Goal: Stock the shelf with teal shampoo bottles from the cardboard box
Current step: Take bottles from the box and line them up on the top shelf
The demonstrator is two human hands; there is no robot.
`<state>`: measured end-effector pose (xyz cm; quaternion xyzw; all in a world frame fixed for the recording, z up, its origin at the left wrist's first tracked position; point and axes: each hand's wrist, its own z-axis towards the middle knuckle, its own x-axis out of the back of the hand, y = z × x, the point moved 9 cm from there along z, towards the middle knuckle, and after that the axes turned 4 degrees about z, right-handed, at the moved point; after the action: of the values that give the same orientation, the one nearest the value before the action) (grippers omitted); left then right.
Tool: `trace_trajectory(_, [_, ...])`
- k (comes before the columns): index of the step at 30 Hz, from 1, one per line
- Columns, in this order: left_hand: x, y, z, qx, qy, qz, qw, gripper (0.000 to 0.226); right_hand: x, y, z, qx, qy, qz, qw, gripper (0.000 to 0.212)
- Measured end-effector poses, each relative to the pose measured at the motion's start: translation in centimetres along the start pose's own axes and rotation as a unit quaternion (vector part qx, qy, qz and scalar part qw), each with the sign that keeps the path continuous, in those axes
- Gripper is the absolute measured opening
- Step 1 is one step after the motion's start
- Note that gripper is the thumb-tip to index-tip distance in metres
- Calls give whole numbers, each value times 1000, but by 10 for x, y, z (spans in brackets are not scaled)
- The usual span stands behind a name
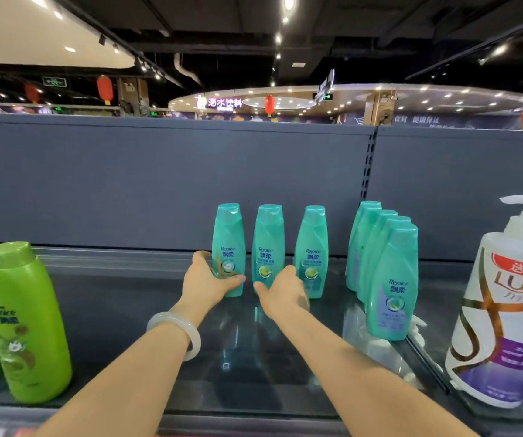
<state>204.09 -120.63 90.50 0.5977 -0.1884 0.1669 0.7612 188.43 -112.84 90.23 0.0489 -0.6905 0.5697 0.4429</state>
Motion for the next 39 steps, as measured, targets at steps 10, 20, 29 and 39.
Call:
trace_trajectory(10, [-5,-7,1,0,19,20,1000,63,2,1,17,2,34,-42,999,32])
trace_trajectory(20, [19,60,-44,-131,133,45,981,34,90,11,-72,181,120,-54,975,45])
trace_trajectory(29, [-113,95,-84,-95,-201,45,974,62,148,90,-60,31,222,187,957,114])
trace_trajectory(39, [-181,134,-122,-142,-358,-24,922,65,139,109,-13,4,132,336,932,86])
